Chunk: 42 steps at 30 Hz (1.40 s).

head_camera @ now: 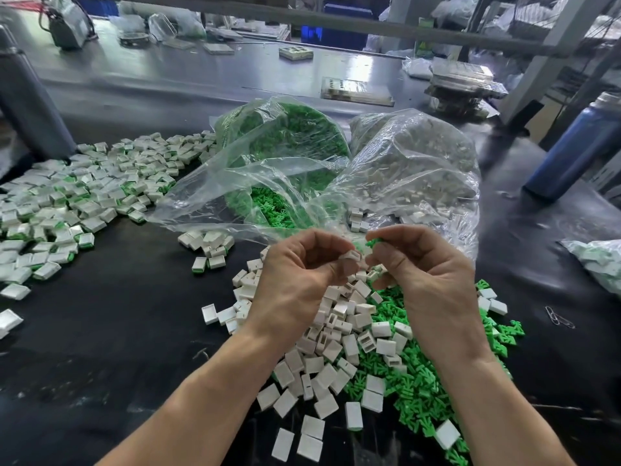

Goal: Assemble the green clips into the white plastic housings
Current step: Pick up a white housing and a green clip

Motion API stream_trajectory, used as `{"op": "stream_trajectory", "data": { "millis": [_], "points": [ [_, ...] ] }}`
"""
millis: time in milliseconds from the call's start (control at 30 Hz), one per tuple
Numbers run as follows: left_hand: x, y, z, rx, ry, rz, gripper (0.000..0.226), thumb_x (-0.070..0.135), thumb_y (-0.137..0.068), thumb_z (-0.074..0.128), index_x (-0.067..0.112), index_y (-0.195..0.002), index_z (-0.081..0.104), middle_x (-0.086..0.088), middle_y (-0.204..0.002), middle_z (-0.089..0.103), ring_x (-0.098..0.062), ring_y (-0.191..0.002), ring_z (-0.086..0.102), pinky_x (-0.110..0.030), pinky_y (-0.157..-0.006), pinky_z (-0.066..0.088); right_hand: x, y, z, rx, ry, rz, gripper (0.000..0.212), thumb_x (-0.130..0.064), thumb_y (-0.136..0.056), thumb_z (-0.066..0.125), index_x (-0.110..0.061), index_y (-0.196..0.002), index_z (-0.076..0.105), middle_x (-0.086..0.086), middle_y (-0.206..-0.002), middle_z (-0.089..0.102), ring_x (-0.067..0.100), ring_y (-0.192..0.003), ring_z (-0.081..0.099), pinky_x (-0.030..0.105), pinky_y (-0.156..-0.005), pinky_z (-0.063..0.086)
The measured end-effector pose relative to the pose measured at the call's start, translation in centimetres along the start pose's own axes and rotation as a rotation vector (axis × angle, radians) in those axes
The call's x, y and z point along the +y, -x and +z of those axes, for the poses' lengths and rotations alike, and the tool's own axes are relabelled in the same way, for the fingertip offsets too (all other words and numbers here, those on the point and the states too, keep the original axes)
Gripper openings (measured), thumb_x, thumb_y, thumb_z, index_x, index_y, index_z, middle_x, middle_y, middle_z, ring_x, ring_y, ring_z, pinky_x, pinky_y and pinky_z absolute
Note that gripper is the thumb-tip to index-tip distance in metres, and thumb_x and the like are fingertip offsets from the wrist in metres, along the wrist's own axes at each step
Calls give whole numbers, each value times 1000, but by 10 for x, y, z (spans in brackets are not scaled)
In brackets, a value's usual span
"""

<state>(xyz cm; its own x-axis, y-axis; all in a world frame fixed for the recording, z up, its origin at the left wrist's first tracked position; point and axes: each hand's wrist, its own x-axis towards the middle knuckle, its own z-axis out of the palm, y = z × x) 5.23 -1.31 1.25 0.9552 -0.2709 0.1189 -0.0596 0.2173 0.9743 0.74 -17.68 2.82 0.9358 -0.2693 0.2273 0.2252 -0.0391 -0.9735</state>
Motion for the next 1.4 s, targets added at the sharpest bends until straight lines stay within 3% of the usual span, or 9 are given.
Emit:
{"op": "stream_trajectory", "data": {
  "millis": [100,267,433,1000,1267,1400],
  "points": [
    [-4,0,1,-11,-19,-7,17,-1,-88,77,13,-97,75,-5,-96,78,-18,-89,76,-23,-76,59,-2,2,1,-16,-19,-9,13,-9,-89,74,-13,-101,75,0,-82,75,13,-64,65,20,-58,54],
    [-4,1,3,-6,-42,-3,15,4,-87,79,15,-97,74,-6,-93,77,-20,-83,74,-25,-75,60,-3,4,7,-41,15,-23,18,-15,-81,76,-12,-99,75,5,-87,77,16,-70,69,23,-61,57],
    [-3,2,4,15,-40,8,14,8,-86,81,17,-95,74,-3,-89,77,-17,-78,72,-25,-75,60,-2,3,6,-50,44,-18,15,-2,-86,77,-11,-98,75,5,-88,78,14,-71,71,21,-63,57],
    [-2,7,6,67,-316,135,20,5,-87,80,21,-97,75,12,-92,77,-5,-87,75,-18,-77,59,-1,2,1,-90,222,16,19,-2,-93,73,-20,-96,77,0,-86,78,18,-71,74,28,-64,62],
    [0,7,10,110,-176,94,19,1,-86,80,18,-92,75,2,-86,78,-13,-79,76,-22,-72,60,0,5,8,-32,126,36,14,0,-96,69,-12,-98,76,4,-83,78,20,-67,73,27,-63,60],
    [3,9,9,95,-233,134,25,-6,-86,77,18,-91,76,7,-85,78,-8,-79,76,-18,-71,60,-1,7,8,-43,211,-5,20,1,-94,71,-18,-96,76,0,-85,77,16,-71,73,24,-63,59]
  ]
}}
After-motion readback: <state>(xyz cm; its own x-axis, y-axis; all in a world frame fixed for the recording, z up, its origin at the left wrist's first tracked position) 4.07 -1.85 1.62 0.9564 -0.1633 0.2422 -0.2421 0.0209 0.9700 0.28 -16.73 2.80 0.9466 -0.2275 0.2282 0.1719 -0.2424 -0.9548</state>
